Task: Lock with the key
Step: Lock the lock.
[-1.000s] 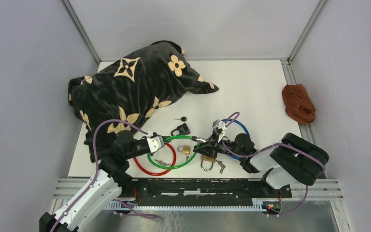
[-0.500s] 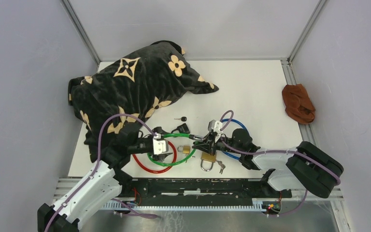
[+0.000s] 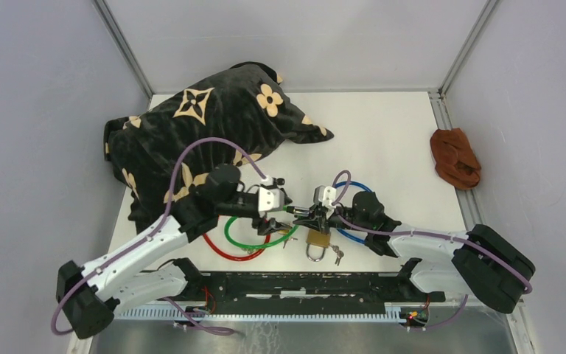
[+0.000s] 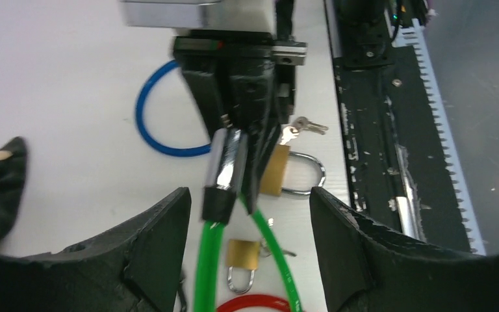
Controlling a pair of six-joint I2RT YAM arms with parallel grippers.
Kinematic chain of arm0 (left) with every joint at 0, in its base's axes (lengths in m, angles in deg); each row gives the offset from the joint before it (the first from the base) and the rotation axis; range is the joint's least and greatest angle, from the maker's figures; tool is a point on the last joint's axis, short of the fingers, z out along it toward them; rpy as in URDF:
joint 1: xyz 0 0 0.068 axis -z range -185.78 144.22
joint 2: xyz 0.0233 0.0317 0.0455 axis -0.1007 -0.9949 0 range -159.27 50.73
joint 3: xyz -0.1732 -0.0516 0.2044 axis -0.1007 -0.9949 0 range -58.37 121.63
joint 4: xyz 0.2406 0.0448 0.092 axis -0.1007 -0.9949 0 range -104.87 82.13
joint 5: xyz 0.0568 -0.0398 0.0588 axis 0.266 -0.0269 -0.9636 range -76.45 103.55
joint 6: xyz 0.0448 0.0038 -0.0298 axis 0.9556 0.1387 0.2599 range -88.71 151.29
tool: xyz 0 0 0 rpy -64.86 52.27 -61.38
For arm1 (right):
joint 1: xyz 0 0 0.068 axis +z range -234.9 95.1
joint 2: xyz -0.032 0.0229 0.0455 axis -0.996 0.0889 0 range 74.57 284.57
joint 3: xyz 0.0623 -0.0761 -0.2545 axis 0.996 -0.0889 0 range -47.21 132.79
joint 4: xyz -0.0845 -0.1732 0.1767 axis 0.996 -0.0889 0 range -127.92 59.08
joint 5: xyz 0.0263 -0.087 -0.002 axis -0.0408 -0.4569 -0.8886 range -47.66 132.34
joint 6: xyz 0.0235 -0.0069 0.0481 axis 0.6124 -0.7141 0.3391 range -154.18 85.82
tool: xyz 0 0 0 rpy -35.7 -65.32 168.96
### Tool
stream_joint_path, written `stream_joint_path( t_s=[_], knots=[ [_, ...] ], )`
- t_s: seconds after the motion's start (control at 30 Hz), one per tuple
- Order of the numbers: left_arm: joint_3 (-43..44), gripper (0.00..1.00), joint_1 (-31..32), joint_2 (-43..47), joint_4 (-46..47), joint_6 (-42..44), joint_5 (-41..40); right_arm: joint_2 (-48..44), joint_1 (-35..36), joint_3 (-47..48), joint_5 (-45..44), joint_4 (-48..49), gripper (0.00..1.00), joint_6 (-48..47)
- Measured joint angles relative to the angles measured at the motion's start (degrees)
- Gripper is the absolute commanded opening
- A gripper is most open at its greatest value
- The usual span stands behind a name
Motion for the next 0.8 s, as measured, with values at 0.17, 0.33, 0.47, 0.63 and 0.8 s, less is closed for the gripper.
stream_joint_path(
  t_s=[0.17,0.33,0.47,0.63,0.8],
  knots=[
    [-0.04,0.56,8.61,-5.55,1.9,-1.46,-7.82,-1.31,0.35,1.03,0.55,-3.76,0.0,-2.47],
    [-0.09,0.43,8.92,-7.65,3.54,-1.9,-11.41,-2.51,0.85,1.38,1.05,-5.51,0.0,-3.96],
    [-2.75,0.1,9.22,-7.34,3.8,-1.57,-13.79,-3.17,0.92,1.73,1.57,-6.84,0.0,-4.48],
    [-4.46,0.02,9.4,-6.38,4.79,-0.48,-14.05,-3.32,0.81,2.03,2.51,-8.17,0.0,-4.9],
    [-5.4,0.02,9.4,-6.32,6.25,-0.44,-14.03,-3.39,0.81,2.43,2.36,-8.74,0.0,-3.63]
  ],
)
